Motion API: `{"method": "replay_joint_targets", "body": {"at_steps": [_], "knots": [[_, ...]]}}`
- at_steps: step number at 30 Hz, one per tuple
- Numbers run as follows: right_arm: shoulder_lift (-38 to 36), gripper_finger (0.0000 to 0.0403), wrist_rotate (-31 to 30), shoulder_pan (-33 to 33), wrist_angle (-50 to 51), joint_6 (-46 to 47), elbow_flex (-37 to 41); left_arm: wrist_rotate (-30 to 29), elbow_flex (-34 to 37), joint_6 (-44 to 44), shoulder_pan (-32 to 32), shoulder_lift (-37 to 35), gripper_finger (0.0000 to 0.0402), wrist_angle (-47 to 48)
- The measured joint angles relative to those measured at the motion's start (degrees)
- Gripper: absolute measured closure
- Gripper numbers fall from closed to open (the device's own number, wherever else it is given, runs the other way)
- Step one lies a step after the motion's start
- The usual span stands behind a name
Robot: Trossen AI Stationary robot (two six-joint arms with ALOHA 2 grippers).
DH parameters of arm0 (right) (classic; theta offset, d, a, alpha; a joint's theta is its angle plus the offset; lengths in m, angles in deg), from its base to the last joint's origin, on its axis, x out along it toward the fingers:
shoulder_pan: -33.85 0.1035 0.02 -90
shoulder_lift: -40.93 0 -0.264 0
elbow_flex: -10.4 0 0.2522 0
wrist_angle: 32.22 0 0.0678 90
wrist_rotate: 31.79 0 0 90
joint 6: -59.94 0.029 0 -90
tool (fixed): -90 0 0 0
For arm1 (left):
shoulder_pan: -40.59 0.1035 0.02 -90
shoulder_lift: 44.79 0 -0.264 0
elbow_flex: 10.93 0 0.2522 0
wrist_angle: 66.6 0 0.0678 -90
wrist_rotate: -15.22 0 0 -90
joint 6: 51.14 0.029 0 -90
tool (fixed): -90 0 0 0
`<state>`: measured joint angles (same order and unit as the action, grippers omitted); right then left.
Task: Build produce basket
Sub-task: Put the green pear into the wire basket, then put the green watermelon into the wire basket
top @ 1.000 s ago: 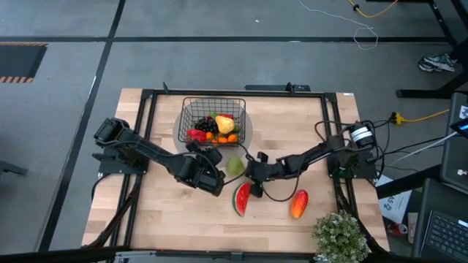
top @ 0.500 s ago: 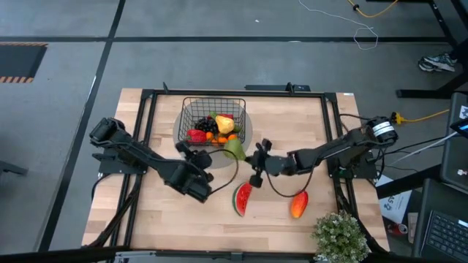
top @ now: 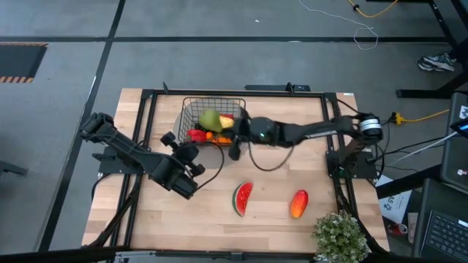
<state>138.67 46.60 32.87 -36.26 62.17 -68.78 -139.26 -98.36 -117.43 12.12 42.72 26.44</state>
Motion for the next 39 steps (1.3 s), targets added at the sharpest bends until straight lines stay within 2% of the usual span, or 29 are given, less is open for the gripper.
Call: {"method": "replay_joint_targets", "body": {"at_steps": [3,6,10,15,18,21,28,33,36,39], "knots": [[4.67,0.0403,3.77,-1.58,2.90,0.22,-6.65,1.30,0.00,-2.35,0.08,0.00,0.0396,0.49],[9.08,0.0398,4.18,-2.58,8.31,0.27,-12.42,3.19,0.00,-3.71,-0.02,0.02,0.0394,0.99],[13.23,0.0373,4.18,-3.54,14.98,0.37,-17.86,6.17,0.00,-4.05,-0.14,0.11,0.0400,1.10],[14.41,0.0332,4.16,-4.43,20.86,0.34,-20.79,6.98,0.00,-4.12,-0.81,0.11,0.0395,1.08],[13.59,0.0311,4.16,-4.50,22.34,0.71,-21.10,7.00,0.00,-4.15,-1.05,0.11,0.0391,1.05],[10.99,0.0297,4.21,-4.48,28.77,2.06,-21.63,7.00,0.00,-5.31,-1.36,0.13,0.0390,1.03],[2.98,0.0292,4.21,-2.20,55.00,8.12,-21.73,7.06,0.00,-5.78,-2.16,0.13,0.0400,0.49],[-1.80,0.0292,4.27,1.29,74.01,12.00,-21.73,7.16,0.00,-5.78,-2.19,0.13,0.0392,-1.14],[-3.44,0.0292,4.10,3.98,82.04,15.86,-21.69,7.17,0.00,-5.73,-2.19,0.13,0.0388,-3.02],[-4.01,0.0292,4.16,7.43,84.57,17.30,-20.98,7.15,0.00,-5.61,-2.19,0.23,0.0387,-6.11]]}}
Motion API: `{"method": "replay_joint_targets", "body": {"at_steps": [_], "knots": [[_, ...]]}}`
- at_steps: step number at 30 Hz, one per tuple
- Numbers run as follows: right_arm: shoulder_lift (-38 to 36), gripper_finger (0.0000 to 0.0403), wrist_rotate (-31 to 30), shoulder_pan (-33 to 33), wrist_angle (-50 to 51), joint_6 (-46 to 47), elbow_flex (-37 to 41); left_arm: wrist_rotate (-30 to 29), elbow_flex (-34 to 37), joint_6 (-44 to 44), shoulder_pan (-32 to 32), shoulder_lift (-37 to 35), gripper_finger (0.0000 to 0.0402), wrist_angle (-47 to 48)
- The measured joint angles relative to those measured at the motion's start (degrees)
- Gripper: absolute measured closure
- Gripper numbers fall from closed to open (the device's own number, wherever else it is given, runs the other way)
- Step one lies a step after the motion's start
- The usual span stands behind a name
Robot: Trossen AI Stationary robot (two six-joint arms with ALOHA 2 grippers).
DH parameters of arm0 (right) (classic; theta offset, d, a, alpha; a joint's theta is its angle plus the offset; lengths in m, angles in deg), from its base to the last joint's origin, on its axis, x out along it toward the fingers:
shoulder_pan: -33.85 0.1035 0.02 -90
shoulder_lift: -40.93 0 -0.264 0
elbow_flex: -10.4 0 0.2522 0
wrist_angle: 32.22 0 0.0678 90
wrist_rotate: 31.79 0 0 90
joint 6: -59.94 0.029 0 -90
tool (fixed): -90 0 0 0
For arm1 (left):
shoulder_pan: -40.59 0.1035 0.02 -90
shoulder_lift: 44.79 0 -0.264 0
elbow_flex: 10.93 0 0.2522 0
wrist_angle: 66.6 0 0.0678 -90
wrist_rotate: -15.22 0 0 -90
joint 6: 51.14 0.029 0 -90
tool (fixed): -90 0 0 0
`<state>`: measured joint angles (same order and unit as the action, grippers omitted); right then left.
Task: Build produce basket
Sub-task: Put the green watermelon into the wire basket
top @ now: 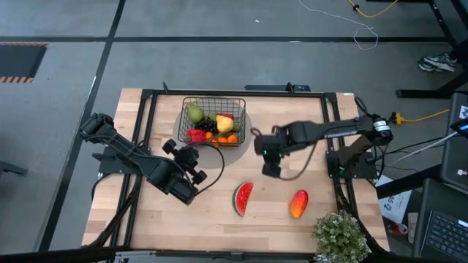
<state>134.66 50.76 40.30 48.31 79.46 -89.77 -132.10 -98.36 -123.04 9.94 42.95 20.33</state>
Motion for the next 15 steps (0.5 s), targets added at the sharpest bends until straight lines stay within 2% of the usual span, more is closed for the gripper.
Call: {"method": "replay_joint_targets", "body": {"at_steps": [4,7,11,15], "knots": [[0.04,0.0292,0.00,4.89,-1.64,-0.69,2.86,0.05,0.00,0.37,0.00,0.49,0.0391,-3.27],[0.11,0.0292,-0.16,7.95,-8.15,-0.25,7.12,0.17,0.08,0.42,-0.02,1.30,0.0396,-6.08],[0.39,0.0292,-1.40,11.03,-27.74,3.26,15.55,1.14,-0.07,2.27,0.30,2.20,0.0400,-12.24],[1.80,0.0292,-1.09,13.60,-47.95,4.30,24.99,6.67,-0.08,10.61,0.97,4.53,0.0399,-20.20]]}}
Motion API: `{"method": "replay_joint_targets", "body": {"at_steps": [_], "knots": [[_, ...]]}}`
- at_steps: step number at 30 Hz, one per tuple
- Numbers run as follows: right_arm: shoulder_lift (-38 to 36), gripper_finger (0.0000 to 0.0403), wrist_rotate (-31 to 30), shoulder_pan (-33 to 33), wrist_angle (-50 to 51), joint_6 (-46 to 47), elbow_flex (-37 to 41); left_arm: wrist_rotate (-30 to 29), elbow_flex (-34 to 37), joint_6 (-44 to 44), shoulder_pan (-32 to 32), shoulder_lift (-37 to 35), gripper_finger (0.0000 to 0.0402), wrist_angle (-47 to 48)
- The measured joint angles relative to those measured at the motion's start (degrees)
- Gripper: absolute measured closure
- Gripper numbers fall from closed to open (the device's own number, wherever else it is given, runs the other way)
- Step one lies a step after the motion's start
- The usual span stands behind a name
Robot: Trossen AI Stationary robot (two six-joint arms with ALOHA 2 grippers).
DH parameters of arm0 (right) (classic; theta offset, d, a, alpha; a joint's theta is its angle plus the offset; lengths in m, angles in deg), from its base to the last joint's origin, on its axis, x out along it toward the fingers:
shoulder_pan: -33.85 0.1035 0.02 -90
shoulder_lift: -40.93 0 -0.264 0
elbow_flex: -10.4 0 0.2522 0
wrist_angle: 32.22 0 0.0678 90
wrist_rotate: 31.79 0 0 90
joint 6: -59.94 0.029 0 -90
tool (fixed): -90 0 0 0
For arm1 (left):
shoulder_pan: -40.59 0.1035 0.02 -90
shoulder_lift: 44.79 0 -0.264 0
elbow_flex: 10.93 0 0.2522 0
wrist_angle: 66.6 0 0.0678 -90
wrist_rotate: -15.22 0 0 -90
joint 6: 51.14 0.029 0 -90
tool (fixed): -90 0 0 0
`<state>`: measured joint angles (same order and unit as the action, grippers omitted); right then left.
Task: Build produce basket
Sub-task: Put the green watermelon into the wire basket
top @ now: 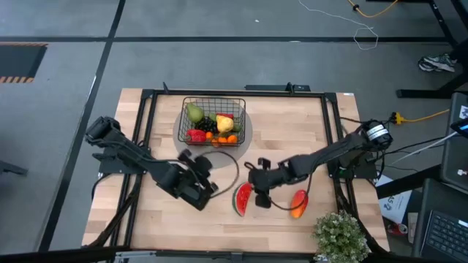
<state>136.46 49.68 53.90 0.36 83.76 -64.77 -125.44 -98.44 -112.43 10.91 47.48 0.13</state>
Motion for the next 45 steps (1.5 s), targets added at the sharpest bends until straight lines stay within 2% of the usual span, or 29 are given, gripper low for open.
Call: {"method": "replay_joint_targets", "body": {"at_steps": [3,8,14,17,20,27,35,41,45], "knots": [[2.07,0.0292,-1.87,1.94,-8.51,-0.12,4.21,2.58,0.08,5.13,0.03,2.87,0.0397,-4.72],[4.68,0.0292,-7.20,3.92,-9.85,-2.85,6.90,4.60,0.08,7.09,0.05,6.92,0.0397,-8.87],[5.33,0.0291,-7.48,4.11,-10.46,-10.76,6.48,10.60,0.10,6.56,-0.23,8.92,0.0399,-8.74],[5.04,0.0284,-8.37,2.95,-10.56,-13.60,5.12,11.78,0.08,6.53,-0.83,8.89,0.0399,-8.81],[5.08,0.0270,-7.38,1.09,-10.08,-13.25,5.03,12.00,0.08,6.52,-1.34,8.88,0.0393,-8.63],[7.82,0.0222,0.10,-1.96,-10.41,-9.45,5.08,12.30,0.08,6.52,-2.85,8.88,0.0388,-8.57],[11.15,0.0173,0.74,-2.71,-12.01,-10.90,4.88,12.44,0.08,6.80,-3.18,8.88,0.0388,-8.70],[11.94,0.0167,3.28,-2.61,-14.42,-10.37,4.92,12.42,0.08,6.83,-3.14,8.88,0.0388,-8.63],[12.13,0.0182,3.71,-2.31,-15.98,-8.37,5.05,12.42,0.08,6.85,-3.09,8.85,0.0388,-8.63]]}}
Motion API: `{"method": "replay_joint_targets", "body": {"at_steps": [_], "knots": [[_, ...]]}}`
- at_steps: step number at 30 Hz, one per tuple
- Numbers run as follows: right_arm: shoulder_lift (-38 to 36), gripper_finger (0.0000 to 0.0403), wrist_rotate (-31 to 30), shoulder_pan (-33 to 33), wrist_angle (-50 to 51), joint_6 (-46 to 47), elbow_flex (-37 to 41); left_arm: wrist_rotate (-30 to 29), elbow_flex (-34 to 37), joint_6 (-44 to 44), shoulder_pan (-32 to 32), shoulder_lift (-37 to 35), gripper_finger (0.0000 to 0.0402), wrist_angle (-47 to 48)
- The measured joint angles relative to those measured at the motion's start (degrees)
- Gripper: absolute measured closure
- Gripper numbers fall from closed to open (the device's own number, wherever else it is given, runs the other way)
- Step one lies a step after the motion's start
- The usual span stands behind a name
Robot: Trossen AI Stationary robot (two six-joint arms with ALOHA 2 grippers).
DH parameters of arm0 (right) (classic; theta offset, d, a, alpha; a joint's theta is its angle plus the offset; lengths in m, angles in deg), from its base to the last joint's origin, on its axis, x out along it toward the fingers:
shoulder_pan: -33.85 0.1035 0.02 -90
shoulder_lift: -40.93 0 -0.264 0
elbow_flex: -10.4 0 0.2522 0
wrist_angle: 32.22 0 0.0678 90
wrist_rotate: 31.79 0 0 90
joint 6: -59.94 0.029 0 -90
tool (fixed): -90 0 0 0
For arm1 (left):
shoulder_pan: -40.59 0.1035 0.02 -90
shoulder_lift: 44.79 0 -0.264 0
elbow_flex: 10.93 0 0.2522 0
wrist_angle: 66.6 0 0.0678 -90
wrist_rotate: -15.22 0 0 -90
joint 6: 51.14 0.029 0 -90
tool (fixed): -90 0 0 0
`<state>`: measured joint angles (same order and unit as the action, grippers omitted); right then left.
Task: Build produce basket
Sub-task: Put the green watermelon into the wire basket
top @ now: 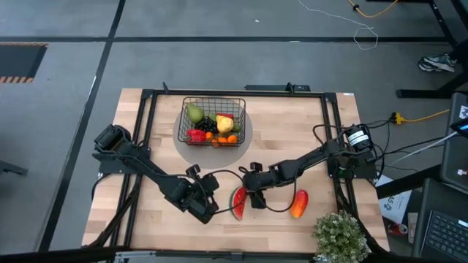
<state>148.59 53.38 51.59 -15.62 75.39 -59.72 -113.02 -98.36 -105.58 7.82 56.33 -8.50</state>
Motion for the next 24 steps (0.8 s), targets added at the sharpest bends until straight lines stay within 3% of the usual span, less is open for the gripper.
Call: {"method": "replay_joint_targets", "body": {"at_steps": [6,16,24], "knots": [[0.00,0.0243,-0.03,0.00,0.17,6.34,0.00,-0.04,0.00,0.04,0.00,-0.01,0.0388,0.02],[-0.04,0.0381,-0.10,0.00,0.02,14.50,0.00,-0.41,0.00,0.07,0.00,-0.02,0.0388,0.02],[-0.25,0.0400,-2.70,0.05,-1.17,17.33,0.08,-0.42,0.00,0.07,0.00,-0.02,0.0388,0.01]]}}
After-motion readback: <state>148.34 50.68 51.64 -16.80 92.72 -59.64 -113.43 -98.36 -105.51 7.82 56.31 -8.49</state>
